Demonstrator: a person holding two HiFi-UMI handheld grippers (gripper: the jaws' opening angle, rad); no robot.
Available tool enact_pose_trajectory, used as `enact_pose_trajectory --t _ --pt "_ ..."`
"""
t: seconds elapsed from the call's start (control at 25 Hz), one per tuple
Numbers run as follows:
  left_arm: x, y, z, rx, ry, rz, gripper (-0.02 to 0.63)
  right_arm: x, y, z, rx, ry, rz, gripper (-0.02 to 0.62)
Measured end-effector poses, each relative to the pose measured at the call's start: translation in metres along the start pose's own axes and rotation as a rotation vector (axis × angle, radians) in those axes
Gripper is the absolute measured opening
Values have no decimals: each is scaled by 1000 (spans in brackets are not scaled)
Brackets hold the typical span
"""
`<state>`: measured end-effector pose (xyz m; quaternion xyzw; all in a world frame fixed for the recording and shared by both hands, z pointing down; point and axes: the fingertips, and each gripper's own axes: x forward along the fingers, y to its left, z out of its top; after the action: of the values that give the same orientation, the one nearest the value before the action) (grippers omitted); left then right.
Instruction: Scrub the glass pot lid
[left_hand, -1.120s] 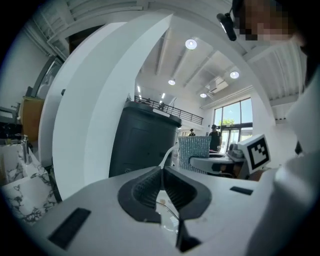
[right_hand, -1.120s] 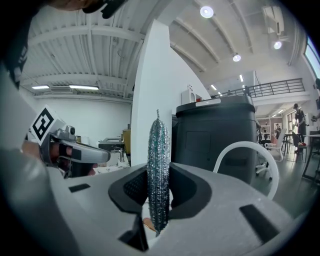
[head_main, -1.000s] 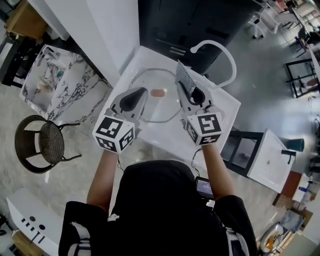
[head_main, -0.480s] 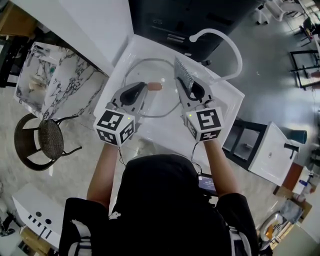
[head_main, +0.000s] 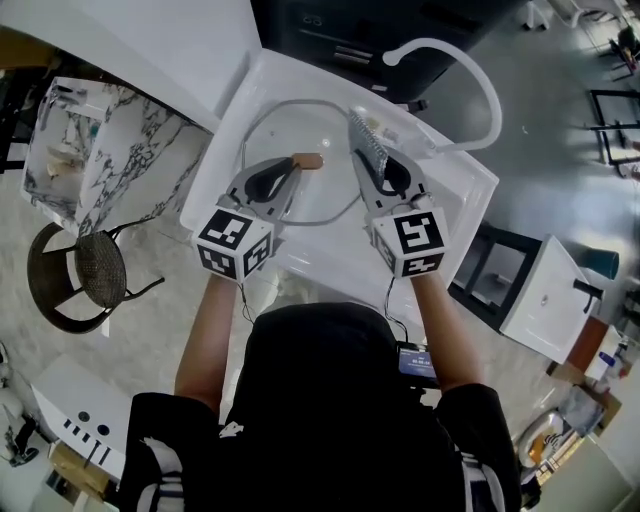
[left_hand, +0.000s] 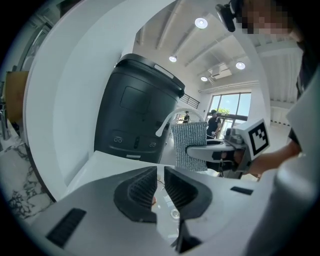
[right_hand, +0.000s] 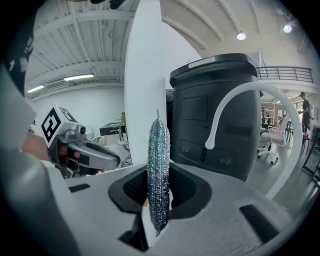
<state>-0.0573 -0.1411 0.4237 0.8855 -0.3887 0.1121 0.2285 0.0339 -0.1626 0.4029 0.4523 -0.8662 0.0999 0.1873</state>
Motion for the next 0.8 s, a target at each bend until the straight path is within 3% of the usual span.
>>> enact_pose_trajectory --t 0.24,0.36,0.8 --pt "17 4 -17 23 44 -18 22 8 -8 -16 38 22 2 71" --pt "24 4 -28 45 82 -45 105 11 -8 -24 50 34 8 71" --pt "55 21 -71 185 264 -63 232 20 -11 -48 75 75 18 71"
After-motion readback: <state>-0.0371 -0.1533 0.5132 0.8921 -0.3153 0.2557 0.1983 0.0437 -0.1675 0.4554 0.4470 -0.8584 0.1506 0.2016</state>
